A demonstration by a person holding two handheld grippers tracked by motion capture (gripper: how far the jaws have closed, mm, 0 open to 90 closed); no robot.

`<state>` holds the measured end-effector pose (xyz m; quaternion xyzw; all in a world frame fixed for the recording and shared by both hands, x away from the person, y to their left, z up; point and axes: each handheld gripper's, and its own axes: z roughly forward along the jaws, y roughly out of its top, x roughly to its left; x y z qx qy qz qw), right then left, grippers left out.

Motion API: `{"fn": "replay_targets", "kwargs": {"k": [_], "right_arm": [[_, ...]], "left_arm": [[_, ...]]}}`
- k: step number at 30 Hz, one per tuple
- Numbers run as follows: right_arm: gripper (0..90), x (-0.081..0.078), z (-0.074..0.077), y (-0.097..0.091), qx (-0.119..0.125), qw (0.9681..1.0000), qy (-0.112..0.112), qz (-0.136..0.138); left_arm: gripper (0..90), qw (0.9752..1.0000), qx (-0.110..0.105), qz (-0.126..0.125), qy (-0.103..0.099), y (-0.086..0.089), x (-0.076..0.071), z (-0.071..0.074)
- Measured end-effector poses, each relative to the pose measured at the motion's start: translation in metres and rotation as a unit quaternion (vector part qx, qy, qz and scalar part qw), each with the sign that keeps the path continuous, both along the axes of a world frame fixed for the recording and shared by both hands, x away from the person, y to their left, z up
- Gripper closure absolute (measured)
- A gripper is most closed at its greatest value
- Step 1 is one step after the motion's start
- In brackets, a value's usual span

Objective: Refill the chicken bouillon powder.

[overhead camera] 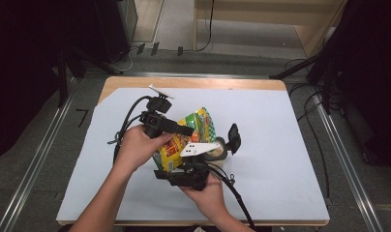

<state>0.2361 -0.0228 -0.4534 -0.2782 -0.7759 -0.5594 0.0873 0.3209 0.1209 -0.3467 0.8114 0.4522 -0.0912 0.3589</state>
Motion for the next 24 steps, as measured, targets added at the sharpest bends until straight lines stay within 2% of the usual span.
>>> {"fn": "replay_targets", "kwargs": {"k": [24], "right_arm": [[60.2, 0.0, -0.0001, -0.0006, 0.003, 1.0, -0.001, -0.003]], "left_arm": [[63.2, 0.9999, 0.003, -0.003, -0.013, -0.002, -0.0017, 0.0014]]}}
